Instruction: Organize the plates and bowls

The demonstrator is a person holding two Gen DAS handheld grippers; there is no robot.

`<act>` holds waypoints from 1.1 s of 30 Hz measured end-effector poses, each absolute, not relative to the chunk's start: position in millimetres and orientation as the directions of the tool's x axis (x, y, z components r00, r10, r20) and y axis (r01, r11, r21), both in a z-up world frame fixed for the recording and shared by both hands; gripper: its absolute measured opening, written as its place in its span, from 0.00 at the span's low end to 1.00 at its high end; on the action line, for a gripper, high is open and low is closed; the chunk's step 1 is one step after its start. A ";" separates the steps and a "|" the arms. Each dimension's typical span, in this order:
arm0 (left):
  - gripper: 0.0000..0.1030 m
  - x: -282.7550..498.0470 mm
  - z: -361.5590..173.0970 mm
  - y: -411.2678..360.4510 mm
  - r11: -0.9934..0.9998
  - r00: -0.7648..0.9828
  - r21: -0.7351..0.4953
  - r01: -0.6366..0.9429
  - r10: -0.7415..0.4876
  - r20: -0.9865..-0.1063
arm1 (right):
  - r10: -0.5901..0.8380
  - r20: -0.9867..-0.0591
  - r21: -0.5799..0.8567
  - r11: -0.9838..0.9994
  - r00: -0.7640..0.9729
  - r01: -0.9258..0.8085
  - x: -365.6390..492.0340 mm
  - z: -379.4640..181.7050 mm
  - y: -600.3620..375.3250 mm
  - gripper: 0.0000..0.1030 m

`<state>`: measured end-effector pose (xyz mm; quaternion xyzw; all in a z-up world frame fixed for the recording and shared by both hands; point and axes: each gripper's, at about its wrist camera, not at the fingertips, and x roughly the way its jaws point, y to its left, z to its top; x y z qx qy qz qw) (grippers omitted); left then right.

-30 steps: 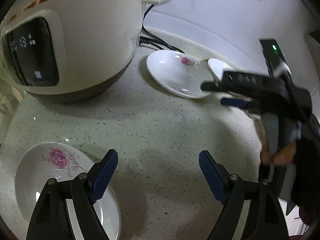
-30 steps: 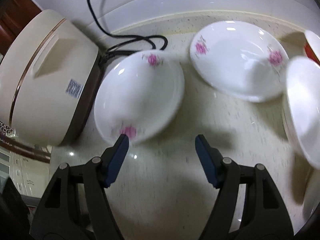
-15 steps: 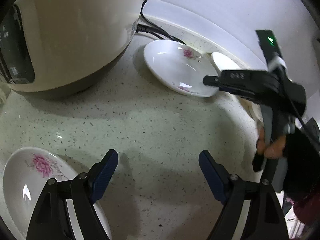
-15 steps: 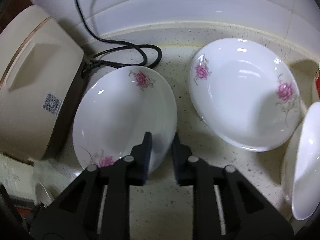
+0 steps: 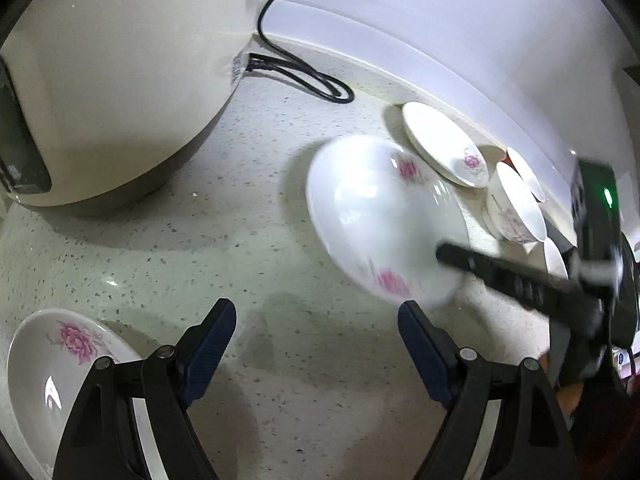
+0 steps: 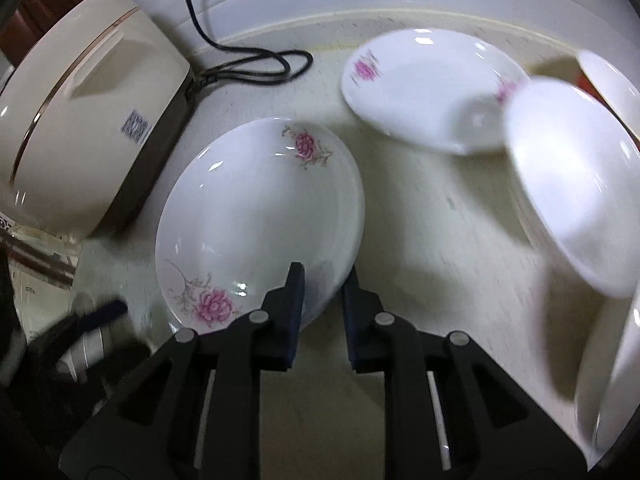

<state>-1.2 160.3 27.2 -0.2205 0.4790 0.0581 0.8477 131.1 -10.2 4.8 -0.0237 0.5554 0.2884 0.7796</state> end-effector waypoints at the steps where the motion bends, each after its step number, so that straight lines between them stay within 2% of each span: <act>1: 0.82 -0.3 27.9 158.4 0.897 0.534 -0.321 -0.304 -0.118 -0.837 | 0.423 -0.881 0.284 0.831 0.212 -0.478 123.6 5.2 -18.6 0.21; 17: 0.82 43.6 11.9 112.4 0.918 0.449 -0.330 -0.222 -0.204 -0.870 | 0.418 -0.885 0.320 0.866 0.205 -0.385 74.6 7.6 -105.7 0.23; 23: 0.81 38.5 11.8 81.7 0.956 0.450 -0.253 -0.147 -0.163 -0.878 | 0.432 -0.879 0.351 0.873 0.202 -0.340 76.1 7.9 -116.8 0.39; 25: 0.67 37.1 12.4 76.5 0.957 0.462 -0.256 -0.137 -0.167 -0.871 | 0.450 -0.870 0.371 0.866 0.201 -0.334 75.3 8.6 -119.1 0.48; 26: 0.42 36.9 13.3 74.5 0.957 0.466 -0.258 -0.131 -0.170 -0.868 | 0.453 -0.868 0.373 0.865 0.202 -0.337 74.3 8.7 -119.6 0.50; 27: 0.28 36.6 12.9 71.9 0.961 0.460 -0.241 -0.134 -0.155 -0.874 | 0.455 -0.867 0.373 0.863 0.202 -0.341 73.8 8.7 -119.0 0.52; 33: 0.21 35.6 10.7 74.0 0.952 0.461 -0.263 -0.156 -0.166 -0.872 | 0.464 -0.863 0.376 0.854 0.200 -0.358 75.1 8.5 -113.2 0.55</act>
